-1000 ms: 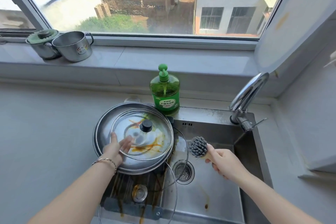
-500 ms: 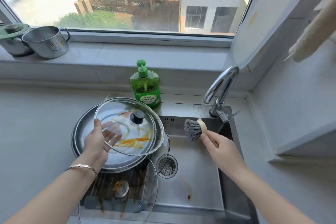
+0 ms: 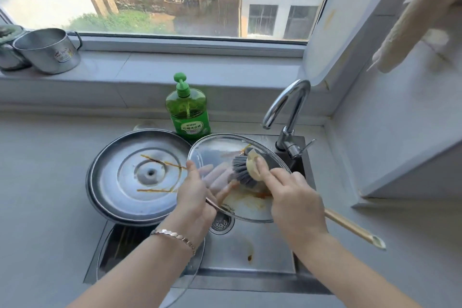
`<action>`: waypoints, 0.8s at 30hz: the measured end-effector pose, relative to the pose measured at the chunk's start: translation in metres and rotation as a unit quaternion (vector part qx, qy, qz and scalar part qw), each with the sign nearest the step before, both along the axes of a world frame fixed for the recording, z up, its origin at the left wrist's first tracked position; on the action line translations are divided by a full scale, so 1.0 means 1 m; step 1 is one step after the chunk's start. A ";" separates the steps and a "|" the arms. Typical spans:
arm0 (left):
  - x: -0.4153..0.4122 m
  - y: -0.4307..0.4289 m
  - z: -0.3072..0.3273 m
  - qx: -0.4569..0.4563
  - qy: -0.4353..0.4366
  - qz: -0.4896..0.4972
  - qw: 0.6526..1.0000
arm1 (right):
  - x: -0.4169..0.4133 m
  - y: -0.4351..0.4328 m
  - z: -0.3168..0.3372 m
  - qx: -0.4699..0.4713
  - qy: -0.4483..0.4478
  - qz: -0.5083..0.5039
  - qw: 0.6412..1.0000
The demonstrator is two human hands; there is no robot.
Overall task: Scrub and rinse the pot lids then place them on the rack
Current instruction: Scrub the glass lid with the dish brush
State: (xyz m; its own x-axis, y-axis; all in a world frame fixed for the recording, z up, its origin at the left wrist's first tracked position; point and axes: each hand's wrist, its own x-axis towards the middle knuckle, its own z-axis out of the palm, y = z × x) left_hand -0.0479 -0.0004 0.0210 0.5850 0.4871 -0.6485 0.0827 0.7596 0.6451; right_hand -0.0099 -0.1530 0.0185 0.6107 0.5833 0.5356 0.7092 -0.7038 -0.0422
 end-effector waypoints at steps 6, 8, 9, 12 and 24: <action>0.002 -0.019 0.009 0.073 0.019 -0.017 0.997 | -0.019 -0.009 0.005 0.011 0.075 0.072 0.995; 0.000 -0.024 0.004 0.082 0.028 -0.018 0.996 | -0.019 -0.005 0.008 0.067 0.134 0.076 0.986; -0.001 -0.026 0.002 0.087 0.034 -0.023 0.995 | -0.018 -0.004 0.010 0.107 0.177 0.077 0.975; -0.006 -0.030 0.000 0.072 0.045 -0.020 0.996 | -0.022 -0.002 0.010 0.166 0.291 0.098 0.937; -0.020 -0.024 -0.005 -0.007 0.039 0.017 0.999 | -0.021 -0.012 -0.010 0.090 0.342 0.054 0.934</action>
State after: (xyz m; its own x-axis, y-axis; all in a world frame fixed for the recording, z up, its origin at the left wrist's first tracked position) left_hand -0.0676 -0.0245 0.0158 0.5147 0.4963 -0.6991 0.1062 0.7722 0.6264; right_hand -0.0308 -0.1645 0.0080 0.7891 0.5987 0.1374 0.5391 -0.5679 -0.6220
